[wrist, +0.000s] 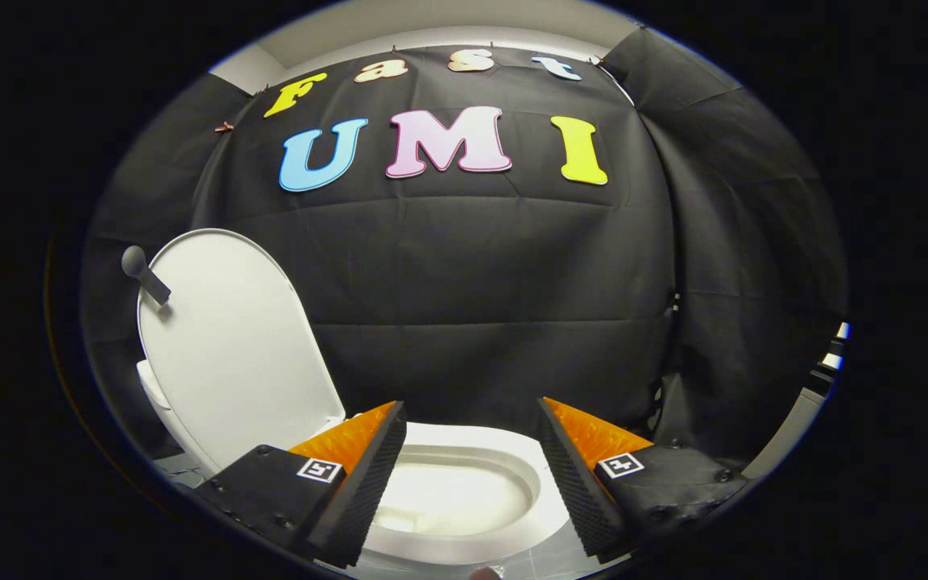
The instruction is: Open the toilet lid.
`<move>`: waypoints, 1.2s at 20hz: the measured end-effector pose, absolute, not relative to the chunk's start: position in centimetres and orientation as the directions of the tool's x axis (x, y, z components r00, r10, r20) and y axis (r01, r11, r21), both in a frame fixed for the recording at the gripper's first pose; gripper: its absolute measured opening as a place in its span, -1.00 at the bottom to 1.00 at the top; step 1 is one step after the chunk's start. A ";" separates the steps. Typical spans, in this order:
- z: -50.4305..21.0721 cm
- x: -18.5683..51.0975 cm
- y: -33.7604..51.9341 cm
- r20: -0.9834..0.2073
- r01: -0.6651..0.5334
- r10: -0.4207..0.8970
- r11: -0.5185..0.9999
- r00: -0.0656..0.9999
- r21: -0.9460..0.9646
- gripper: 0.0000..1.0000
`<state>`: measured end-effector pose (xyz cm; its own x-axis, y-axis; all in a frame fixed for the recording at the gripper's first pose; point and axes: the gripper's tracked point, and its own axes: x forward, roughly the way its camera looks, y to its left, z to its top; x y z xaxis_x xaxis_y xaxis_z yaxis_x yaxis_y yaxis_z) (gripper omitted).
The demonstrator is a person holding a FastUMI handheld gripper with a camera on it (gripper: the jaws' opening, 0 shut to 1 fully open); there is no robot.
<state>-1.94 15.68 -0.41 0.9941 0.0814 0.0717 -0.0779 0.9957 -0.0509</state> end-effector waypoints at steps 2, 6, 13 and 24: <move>-0.3 -1.9 15.7 0.076 -0.078 0.082 0.996 0.994 -0.052 0.98; -0.6 -1.8 15.8 0.068 -0.080 0.083 0.996 0.994 -0.049 0.98; -0.9 -1.8 15.9 0.059 -0.082 0.085 0.996 0.995 -0.045 0.98; -1.7 -1.4 15.5 0.027 -0.074 0.074 0.997 0.997 -0.018 0.98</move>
